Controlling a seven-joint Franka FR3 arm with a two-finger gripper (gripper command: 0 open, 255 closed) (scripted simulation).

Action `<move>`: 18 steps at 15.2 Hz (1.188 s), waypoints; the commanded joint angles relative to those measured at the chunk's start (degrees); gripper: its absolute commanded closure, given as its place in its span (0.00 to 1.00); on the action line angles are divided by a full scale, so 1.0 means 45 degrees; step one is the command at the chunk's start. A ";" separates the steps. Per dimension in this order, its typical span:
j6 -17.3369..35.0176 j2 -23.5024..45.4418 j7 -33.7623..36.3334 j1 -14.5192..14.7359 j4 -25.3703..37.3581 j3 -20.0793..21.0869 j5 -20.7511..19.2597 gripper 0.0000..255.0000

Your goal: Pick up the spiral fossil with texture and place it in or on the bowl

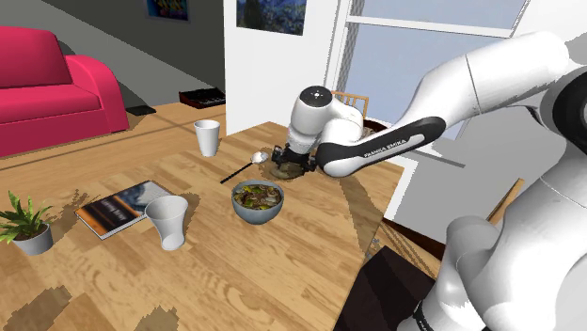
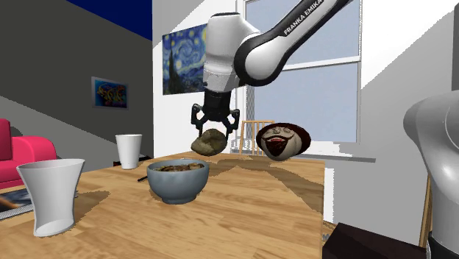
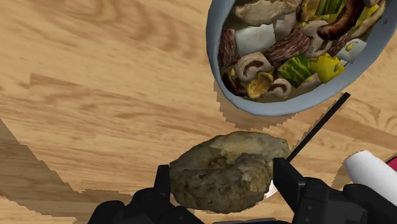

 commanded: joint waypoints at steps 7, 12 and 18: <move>-0.1375 0.1174 0.2075 0.1232 0.1327 0.1624 0.0558 1.00; -0.1280 0.1816 0.2797 0.1472 0.1556 0.1931 0.0499 1.00; -0.0432 0.2400 0.3466 0.1381 0.1181 0.1866 0.0013 1.00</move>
